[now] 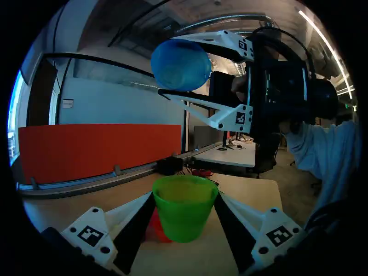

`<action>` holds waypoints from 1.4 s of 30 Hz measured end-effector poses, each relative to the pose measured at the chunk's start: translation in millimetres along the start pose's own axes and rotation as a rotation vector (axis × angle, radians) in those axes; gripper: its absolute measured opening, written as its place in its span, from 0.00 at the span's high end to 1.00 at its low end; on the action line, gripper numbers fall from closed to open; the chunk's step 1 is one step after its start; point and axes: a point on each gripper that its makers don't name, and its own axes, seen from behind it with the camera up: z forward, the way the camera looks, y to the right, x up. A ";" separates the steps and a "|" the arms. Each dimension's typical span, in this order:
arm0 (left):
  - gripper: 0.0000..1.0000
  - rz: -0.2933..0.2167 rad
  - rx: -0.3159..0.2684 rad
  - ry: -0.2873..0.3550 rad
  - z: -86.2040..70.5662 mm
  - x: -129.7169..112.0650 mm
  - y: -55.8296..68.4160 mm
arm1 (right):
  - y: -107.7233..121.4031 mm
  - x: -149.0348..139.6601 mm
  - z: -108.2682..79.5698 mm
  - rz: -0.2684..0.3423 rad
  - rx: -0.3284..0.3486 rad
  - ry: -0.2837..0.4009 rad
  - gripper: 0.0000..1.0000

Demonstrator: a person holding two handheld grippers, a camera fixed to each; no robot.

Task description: Pour water

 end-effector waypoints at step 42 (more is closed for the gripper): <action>0.13 0.042 0.085 -0.016 -11.6 3.0 -30.0 | -40.7 -21.4 -34.1 1.498 0.062 -0.053 0.09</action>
